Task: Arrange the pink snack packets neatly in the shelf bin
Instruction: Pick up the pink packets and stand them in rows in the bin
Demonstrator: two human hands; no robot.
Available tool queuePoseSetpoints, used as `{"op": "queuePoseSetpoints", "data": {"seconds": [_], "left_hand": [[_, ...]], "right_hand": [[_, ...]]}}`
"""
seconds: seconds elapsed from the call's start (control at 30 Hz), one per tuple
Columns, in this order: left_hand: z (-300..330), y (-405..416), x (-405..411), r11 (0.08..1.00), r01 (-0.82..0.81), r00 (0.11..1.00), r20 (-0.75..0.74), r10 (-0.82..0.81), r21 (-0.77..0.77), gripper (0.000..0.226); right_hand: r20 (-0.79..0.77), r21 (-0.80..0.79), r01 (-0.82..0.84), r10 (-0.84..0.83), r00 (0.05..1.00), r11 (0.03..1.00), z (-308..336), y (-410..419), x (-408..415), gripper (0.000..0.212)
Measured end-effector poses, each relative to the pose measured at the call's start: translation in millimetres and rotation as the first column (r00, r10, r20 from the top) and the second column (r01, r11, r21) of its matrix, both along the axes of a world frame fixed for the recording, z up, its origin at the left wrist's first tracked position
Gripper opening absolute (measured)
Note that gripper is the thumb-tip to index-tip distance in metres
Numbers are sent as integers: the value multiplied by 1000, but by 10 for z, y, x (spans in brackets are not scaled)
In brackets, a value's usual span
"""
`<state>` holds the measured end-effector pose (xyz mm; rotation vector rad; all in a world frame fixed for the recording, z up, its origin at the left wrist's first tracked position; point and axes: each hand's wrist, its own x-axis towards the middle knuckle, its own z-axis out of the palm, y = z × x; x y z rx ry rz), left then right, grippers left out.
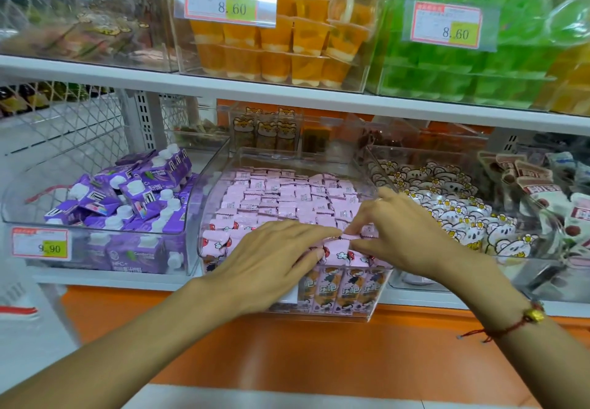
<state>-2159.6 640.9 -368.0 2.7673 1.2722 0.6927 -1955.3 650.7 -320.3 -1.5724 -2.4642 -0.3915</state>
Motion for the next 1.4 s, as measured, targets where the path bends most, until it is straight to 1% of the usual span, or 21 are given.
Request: {"op": "queuePoseSetpoints", "data": {"seconds": [0.1, 0.23, 0.33, 0.43, 0.5, 0.57, 0.6, 0.67, 0.7, 0.77, 0.83, 0.9, 0.97, 1.03, 1.1, 1.13, 1.2, 1.23, 1.3, 1.37, 1.4], "left_hand": [[1, -2, -8, 1000, 11, 1000, -5, -11, -9, 38], [8, 19, -5, 1000, 26, 999, -35, -25, 13, 37], [8, 25, 1, 999, 32, 999, -44, -31, 19, 36], [17, 16, -3, 999, 38, 999, -26, -38, 7, 36], [38, -11, -6, 999, 33, 999, 34, -32, -30, 35], [66, -40, -8, 998, 11, 984, 178, 1, -64, 31], [86, -51, -3, 997, -8, 961, 275, 29, -78, 27], [133, -62, 12, 986, -23, 875, 474, 99, -164, 31], [151, -66, 18, 977, -9, 822, 555, 129, -213, 44], [165, -65, 20, 965, 48, 738, 660, 141, -259, 61], [174, -67, 16, 962, 104, 723, 683, 101, -253, 58], [169, -70, 8, 962, 142, 738, 673, 53, -232, 56], [184, -68, 7, 960, 172, 733, 680, 25, -220, 48], [211, -56, -2, 934, 218, 663, 745, 70, -282, 38], [263, -44, -5, 837, 311, 534, 811, 238, -450, 28], [280, -29, -4, 759, 374, 467, 815, 342, -533, 26], [305, -10, 1, 610, 514, 335, 796, 505, -603, 33], [304, 0, -4, 559, 558, 307, 778, 549, -614, 36], [295, 7, 6, 479, 610, 325, 751, 575, -631, 41], [275, 11, 8, 454, 608, 348, 733, 585, -651, 44], [269, 25, 6, 467, 590, 353, 731, 585, -659, 47]], "right_hand": [[-57, 52, -15, 18, 998, 999, -47, -6, 44, 28], [-66, 138, -38, 47, 997, 990, -124, -1, 62, 27], [-305, 163, -29, 78, 949, 986, -119, -2, 72, 21], [-621, 194, 0, 122, 774, 981, -67, -33, 52, 18], [-730, 288, 55, 182, 659, 956, -20, -87, 16, 12], [-816, 338, 102, 238, 526, 935, 27, -141, -37, 6], [-866, 321, 108, 245, 436, 941, 47, -158, -68, 4], [-959, 196, 87, 172, 225, 977, 72, -169, -131, 7], [-986, 103, 63, 94, 137, 993, 77, -164, -154, 8], [-997, -68, 6, -68, 28, 998, 67, -145, -172, 16], [-984, -161, -68, -165, -60, 985, 47, -135, -171, 22], [-971, -189, -113, -203, -130, 975, 32, -132, -158, 26], [-962, -192, -144, -215, -168, 971, 46, -134, -145, 29], [-953, -203, -189, -238, -188, 961, 79, -130, -124, 31], [-946, -237, -217, -276, -170, 947, 112, -126, -89, 35], [-951, -248, -213, -280, -135, 945, 116, -119, -65, 37], [-968, -243, -211, -250, -4, 947, 100, -115, -29, 48], [-972, -232, -227, -219, 82, 946, 93, -129, -31, 56], [-957, -205, -278, -133, 257, 938, 81, -171, -62, 63], [-926, -163, -275, -51, 374, 947, 71, -199, -84, 54], [-916, -136, -249, -26, 401, 959, 66, -205, -85, 46]]}}
